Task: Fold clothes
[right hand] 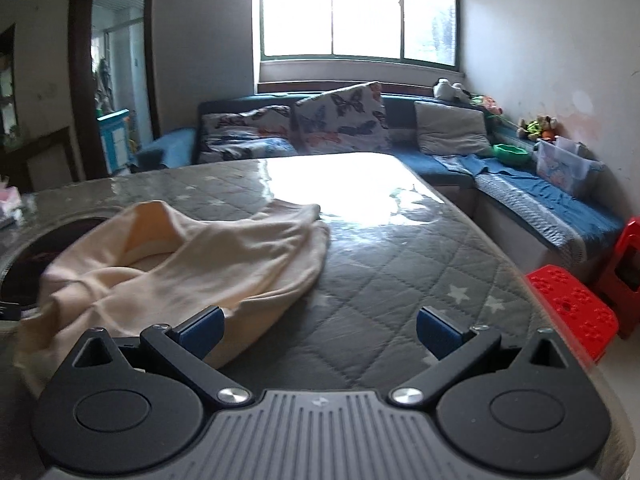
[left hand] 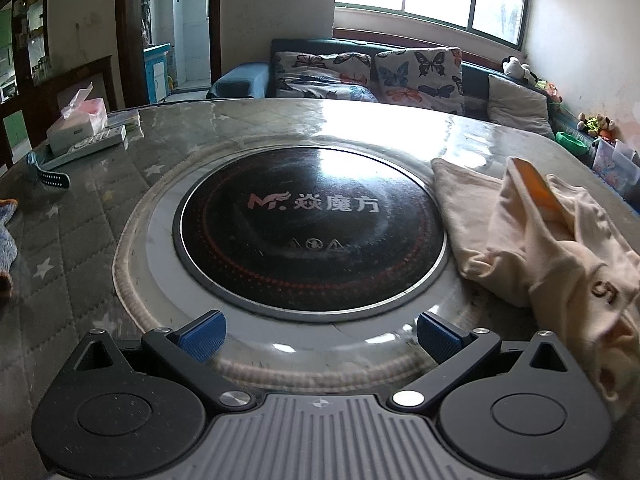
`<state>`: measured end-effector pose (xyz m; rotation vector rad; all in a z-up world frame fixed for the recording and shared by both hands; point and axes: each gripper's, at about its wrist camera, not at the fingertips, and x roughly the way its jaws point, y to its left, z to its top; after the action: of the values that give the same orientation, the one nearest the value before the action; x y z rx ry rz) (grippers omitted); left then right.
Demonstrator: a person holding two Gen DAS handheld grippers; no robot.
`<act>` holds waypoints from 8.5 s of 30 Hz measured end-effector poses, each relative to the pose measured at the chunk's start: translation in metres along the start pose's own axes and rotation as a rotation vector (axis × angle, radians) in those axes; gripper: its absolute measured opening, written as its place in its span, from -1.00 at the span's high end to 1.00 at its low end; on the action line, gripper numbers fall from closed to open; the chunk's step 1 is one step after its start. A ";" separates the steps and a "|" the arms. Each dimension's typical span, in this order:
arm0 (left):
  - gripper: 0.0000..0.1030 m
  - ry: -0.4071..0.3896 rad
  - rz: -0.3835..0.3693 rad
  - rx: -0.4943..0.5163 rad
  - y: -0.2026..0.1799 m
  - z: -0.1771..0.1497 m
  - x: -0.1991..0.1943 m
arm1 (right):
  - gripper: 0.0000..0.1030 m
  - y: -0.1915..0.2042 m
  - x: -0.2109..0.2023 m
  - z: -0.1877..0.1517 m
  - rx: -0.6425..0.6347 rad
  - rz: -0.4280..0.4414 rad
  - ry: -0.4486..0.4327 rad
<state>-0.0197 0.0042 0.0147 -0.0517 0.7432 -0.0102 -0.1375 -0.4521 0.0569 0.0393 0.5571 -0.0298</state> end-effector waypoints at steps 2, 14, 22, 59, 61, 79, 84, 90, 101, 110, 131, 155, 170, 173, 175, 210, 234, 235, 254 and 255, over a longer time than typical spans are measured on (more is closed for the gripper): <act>-1.00 -0.007 -0.002 0.013 -0.005 -0.003 -0.007 | -1.00 0.004 -0.009 -0.001 -0.003 0.025 -0.004; -1.00 -0.030 -0.033 0.081 -0.038 -0.018 -0.043 | -1.00 0.027 -0.028 -0.020 -0.007 0.091 0.049; -1.00 -0.053 -0.052 0.114 -0.057 -0.027 -0.061 | -1.00 0.040 -0.038 -0.027 -0.035 0.084 0.065; -1.00 -0.023 -0.115 0.141 -0.092 -0.052 -0.090 | -1.00 0.049 -0.067 -0.044 -0.030 0.079 0.089; -1.00 -0.021 -0.118 0.144 -0.093 -0.052 -0.090 | -1.00 0.049 -0.066 -0.044 -0.031 0.080 0.091; -1.00 0.009 -0.127 0.183 -0.102 -0.040 -0.083 | -1.00 0.052 -0.052 -0.038 -0.016 0.099 0.132; -1.00 0.013 -0.126 0.193 -0.105 -0.026 -0.078 | -1.00 0.051 -0.044 -0.029 -0.008 0.108 0.145; -1.00 0.001 -0.129 0.216 -0.110 -0.005 -0.074 | -1.00 0.051 -0.029 -0.014 -0.006 0.114 0.154; -1.00 -0.057 -0.142 0.292 -0.129 0.049 -0.044 | -1.00 0.040 0.014 0.017 -0.016 0.103 0.164; -0.99 -0.052 -0.120 0.313 -0.152 0.088 -0.001 | -0.97 0.029 0.046 0.043 -0.017 0.089 0.169; -0.64 0.030 -0.161 0.385 -0.173 0.114 0.075 | -0.56 0.008 0.117 0.083 0.059 0.082 0.213; 0.88 0.057 -0.287 0.340 -0.155 0.112 0.083 | 0.71 0.054 0.215 0.105 -0.100 0.069 0.296; 0.89 -0.032 -0.238 0.250 -0.108 0.109 0.035 | 0.96 -0.006 0.098 0.117 -0.013 0.101 0.080; 0.90 -0.059 -0.218 0.194 -0.085 0.104 0.015 | 0.96 -0.021 0.065 0.110 -0.003 0.085 0.041; 0.90 -0.081 -0.203 0.163 -0.070 0.100 0.000 | 0.96 -0.032 0.047 0.102 0.005 0.065 0.027; -1.00 -0.026 -0.110 0.010 -0.005 0.004 -0.045 | 0.10 -0.112 0.023 -0.002 0.152 -0.175 0.205; -0.99 -0.063 -0.529 0.384 -0.109 -0.022 -0.068 | 0.99 -0.116 0.006 -0.009 0.058 -0.258 0.162; -0.98 -0.057 -0.536 0.379 -0.109 -0.023 -0.067 | 0.99 -0.118 0.002 -0.009 0.048 -0.286 0.158; -0.69 -0.027 -0.559 0.355 -0.109 -0.029 -0.064 | 0.60 -0.129 0.019 -0.014 0.112 -0.201 0.203; -0.76 -0.030 -0.560 0.356 -0.109 -0.029 -0.065 | 0.83 -0.128 0.017 -0.014 0.112 -0.191 0.205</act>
<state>-0.0865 -0.1046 0.0426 0.0808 0.6679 -0.6730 -0.1354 -0.5800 0.0320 0.0987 0.7627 -0.2454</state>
